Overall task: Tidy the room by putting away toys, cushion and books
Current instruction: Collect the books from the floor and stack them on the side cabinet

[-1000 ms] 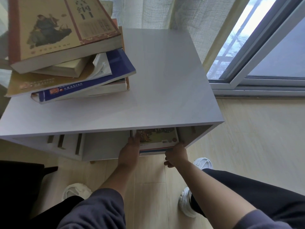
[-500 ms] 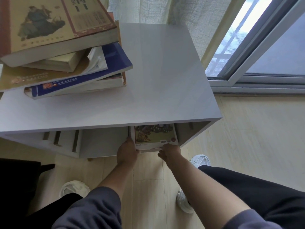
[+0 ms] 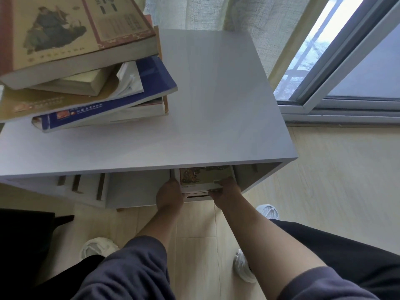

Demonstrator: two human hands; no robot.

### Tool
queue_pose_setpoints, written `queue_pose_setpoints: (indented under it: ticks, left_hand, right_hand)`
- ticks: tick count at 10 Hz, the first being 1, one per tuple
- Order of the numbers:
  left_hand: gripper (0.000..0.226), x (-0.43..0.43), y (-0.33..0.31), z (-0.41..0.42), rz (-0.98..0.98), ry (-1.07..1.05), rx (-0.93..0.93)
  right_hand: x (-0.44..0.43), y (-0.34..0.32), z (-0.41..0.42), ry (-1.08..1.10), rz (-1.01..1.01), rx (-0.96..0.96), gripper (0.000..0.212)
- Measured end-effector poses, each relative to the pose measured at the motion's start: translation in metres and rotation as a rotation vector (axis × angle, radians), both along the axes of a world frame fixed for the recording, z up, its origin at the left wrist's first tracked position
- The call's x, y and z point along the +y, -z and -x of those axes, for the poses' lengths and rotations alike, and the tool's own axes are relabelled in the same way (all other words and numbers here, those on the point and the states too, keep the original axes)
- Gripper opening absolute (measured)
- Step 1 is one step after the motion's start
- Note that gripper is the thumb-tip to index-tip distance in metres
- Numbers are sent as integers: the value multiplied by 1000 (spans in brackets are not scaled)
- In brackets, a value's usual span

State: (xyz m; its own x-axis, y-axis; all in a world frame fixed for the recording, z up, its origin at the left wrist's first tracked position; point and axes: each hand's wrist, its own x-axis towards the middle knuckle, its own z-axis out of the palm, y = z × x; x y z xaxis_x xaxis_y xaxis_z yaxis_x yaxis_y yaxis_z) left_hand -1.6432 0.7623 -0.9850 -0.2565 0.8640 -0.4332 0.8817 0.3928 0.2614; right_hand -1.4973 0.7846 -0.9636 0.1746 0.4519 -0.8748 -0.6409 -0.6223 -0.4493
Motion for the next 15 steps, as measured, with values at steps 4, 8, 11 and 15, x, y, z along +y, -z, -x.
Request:
queue_pose_setpoints:
  ticks: [4, 8, 11, 15]
  left_hand:
    - [23, -4, -30, 23, 133, 128, -150]
    - [35, -67, -216, 51, -114, 311, -218]
    - [8, -77, -316, 81, -716, 63, -303]
    - [48, -7, -295, 143, -1015, -241, -194]
  right_hand:
    - [-18, -18, -3, -220, 43, 49, 20]
    - [-78, -168, 19, -685, -347, -123, 25]
    - [-57, -273, 44, -792, -625, -293, 19]
    - [41, -324, 95, -743, -773, -722, 47]
